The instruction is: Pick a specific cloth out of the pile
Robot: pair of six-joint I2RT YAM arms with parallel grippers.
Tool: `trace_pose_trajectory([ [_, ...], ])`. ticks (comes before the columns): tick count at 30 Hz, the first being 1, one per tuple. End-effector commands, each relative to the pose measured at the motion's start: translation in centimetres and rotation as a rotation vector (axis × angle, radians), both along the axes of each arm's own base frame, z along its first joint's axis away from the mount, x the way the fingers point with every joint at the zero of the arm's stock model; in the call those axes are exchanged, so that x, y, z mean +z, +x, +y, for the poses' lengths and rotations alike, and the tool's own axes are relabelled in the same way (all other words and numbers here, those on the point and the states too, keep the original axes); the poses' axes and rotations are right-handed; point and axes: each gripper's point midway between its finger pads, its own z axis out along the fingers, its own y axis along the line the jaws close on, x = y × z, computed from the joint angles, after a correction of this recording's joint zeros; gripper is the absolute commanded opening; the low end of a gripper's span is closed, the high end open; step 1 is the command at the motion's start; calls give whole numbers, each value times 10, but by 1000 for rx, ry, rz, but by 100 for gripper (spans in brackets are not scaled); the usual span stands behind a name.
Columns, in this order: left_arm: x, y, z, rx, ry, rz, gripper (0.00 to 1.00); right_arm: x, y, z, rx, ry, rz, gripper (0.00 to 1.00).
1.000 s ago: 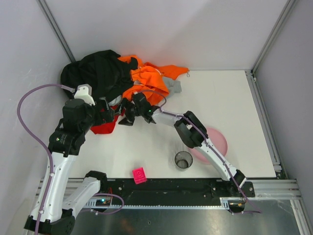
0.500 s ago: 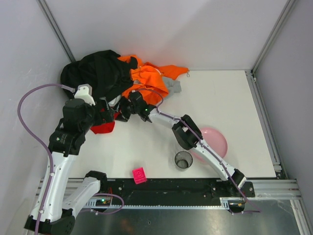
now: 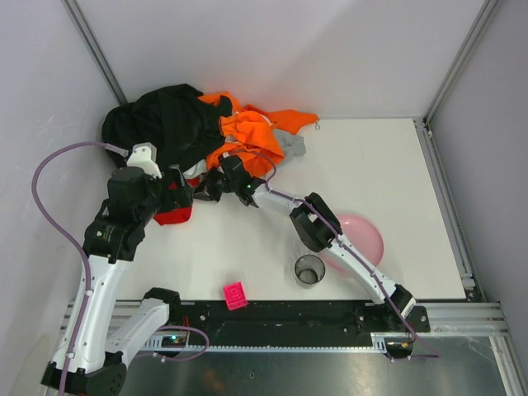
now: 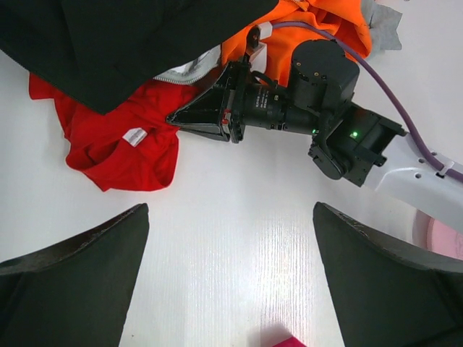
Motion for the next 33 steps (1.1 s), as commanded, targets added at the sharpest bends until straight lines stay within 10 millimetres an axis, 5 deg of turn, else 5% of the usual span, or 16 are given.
trace_pose_trajectory([
  [1,0,1,-2,-6,-14,-8,100,1,-2,-20,35,-11,20,0],
  [11,1,-1,-4,-10,-29,-10,100,10,-48,-57,90,-116,-52,0],
  [23,-11,-11,-7,-15,-64,4,100,32,-91,-140,72,-277,-153,0],
  [33,-17,-21,-9,-19,-86,12,100,100,-97,-194,47,-409,-330,0],
])
